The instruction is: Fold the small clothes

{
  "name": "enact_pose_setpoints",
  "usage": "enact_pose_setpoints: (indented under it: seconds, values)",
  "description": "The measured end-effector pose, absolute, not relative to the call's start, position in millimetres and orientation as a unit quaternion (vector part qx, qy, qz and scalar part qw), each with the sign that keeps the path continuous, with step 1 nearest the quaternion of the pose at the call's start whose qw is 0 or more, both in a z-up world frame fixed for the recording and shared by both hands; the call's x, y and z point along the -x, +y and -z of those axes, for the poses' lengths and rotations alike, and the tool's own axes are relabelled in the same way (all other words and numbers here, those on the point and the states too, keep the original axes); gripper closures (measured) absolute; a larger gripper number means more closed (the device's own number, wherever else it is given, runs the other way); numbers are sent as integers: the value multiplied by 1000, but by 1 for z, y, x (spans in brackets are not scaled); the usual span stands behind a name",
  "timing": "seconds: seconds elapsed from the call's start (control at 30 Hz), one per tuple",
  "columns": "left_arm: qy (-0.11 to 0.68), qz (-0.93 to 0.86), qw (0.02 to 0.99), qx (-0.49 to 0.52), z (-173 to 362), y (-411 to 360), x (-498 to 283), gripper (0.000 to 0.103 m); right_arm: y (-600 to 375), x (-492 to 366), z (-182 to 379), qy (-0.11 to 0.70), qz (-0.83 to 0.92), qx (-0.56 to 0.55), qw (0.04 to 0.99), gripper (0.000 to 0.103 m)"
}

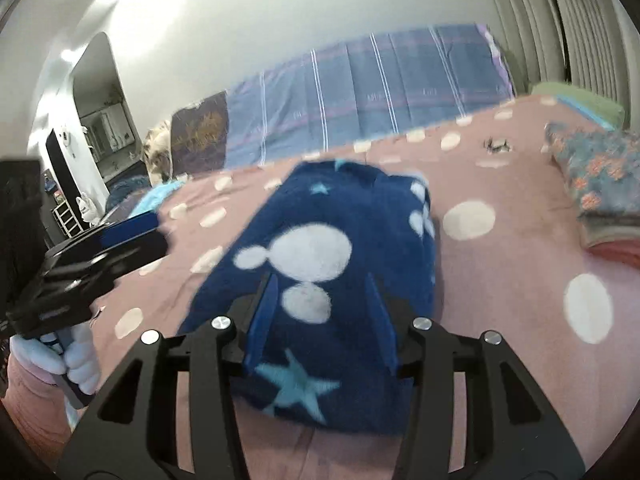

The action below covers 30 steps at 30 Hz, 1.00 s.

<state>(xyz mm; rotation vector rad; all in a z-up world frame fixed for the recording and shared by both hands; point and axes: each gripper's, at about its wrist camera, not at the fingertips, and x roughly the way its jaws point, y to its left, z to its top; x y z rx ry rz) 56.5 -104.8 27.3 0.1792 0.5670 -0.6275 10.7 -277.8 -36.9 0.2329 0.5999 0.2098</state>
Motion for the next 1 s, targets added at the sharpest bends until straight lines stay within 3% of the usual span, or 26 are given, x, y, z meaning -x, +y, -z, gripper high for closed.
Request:
enact_pose_setpoints:
  seconds: [0.07, 0.17, 0.33, 0.47, 0.57, 0.63, 0.7, 0.77, 0.8, 1.0]
  values:
    - [339, 291, 888, -110, 22, -119, -87, 34, -284, -32, 67, 342, -91, -135, 926, 62]
    - [378, 313, 871, -18, 33, -101, -103, 31, -273, -27, 73, 326, -74, -73, 940, 63]
    - [347, 303, 887, -41, 22, -103, -89, 32, -255, -22, 70, 323, -57, -24, 944, 61]
    - [300, 300, 905, -40, -12, -99, -80, 38, -273, -19, 45, 314, -86, -75, 942, 61]
    - [232, 301, 922, -75, -46, -112, -84, 45, -274, -23, 20, 279, -86, -61, 955, 61]
    - [228, 306, 921, -81, -54, -120, -99, 48, -274, -36, 6, 256, -87, -52, 961, 63]
    - [247, 293, 919, -97, -46, -135, -124, 49, -279, -57, 10, 270, -96, -69, 956, 64]
    - [307, 261, 905, -134, -10, -151, -158, 48, -284, -95, 49, 343, -82, -84, 932, 67]
    - [329, 261, 898, -132, 19, -155, -173, 48, -287, -104, 67, 343, -87, -85, 931, 67]
    - [307, 259, 905, -139, 21, -155, -165, 48, -288, -100, 73, 327, -90, -68, 938, 67]
